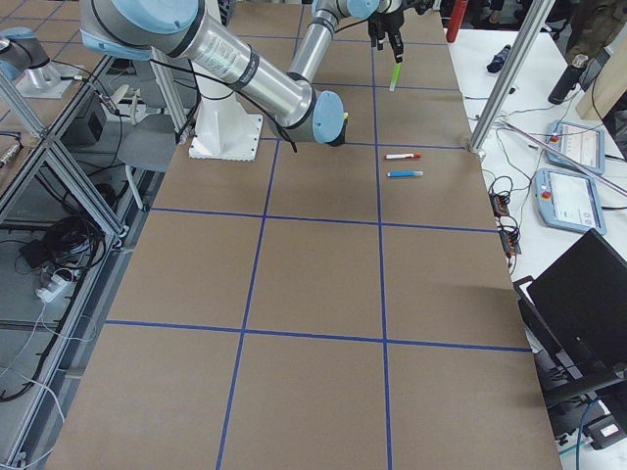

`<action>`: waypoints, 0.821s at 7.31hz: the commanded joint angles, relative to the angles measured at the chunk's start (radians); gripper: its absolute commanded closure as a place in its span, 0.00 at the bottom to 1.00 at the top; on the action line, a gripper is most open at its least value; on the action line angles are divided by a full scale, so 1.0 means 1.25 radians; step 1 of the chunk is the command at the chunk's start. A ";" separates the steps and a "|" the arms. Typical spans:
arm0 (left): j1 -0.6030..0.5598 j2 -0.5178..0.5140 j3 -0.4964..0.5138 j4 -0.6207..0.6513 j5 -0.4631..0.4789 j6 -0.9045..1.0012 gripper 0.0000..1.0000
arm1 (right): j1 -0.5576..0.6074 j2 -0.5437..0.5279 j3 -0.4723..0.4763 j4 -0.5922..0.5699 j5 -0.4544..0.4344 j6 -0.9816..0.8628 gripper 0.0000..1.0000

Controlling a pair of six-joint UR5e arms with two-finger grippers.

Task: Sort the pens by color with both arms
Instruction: 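Lift the green highlighter out of the cup with the right gripper, then lay the green highlighter beside the red-capped marker, open right gripper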

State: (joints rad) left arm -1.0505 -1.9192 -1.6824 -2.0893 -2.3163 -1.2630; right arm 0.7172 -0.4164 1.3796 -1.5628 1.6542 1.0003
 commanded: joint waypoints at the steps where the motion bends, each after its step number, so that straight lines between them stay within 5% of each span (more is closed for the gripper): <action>1: 0.000 0.003 -0.010 0.000 0.000 -0.001 0.01 | -0.091 -0.039 -0.116 0.252 -0.330 0.141 1.00; 3: 0.000 0.010 -0.030 0.001 0.000 -0.003 0.01 | -0.157 -0.125 -0.215 0.451 -0.526 0.184 1.00; 6: 0.001 0.010 -0.030 0.001 0.000 -0.002 0.01 | -0.179 -0.131 -0.349 0.578 -0.614 0.224 1.00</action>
State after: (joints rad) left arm -1.0506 -1.9072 -1.7190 -2.0878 -2.3163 -1.2657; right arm 0.5002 -0.5769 0.9936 -0.8812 0.9210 1.2704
